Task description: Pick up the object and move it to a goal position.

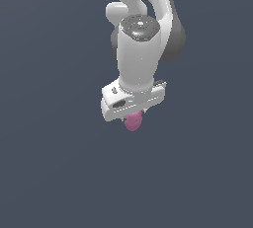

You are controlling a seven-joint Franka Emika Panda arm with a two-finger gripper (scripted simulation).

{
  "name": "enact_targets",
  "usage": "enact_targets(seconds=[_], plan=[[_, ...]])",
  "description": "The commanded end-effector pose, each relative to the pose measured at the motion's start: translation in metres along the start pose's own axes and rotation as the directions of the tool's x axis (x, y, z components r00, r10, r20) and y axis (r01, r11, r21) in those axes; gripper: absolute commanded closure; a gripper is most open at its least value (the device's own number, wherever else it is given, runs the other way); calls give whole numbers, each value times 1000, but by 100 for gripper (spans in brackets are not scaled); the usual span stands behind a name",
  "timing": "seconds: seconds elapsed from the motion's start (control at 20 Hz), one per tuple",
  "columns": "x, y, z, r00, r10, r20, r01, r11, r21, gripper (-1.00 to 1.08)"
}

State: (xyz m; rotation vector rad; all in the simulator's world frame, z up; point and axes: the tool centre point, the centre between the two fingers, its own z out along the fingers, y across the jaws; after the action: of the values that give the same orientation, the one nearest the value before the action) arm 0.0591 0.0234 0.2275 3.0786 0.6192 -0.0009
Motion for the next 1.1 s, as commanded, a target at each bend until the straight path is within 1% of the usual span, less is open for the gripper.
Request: enact_targets(seconds=[0.0,0.75,1.05], plan=[[0,-17,-26,1000,0,0,0,1000,0,108],[6,-114,-175,1000,0,0,0,1000,0,108],[10,-143,-222,1000,1,-1,-1,1000,1,108]])
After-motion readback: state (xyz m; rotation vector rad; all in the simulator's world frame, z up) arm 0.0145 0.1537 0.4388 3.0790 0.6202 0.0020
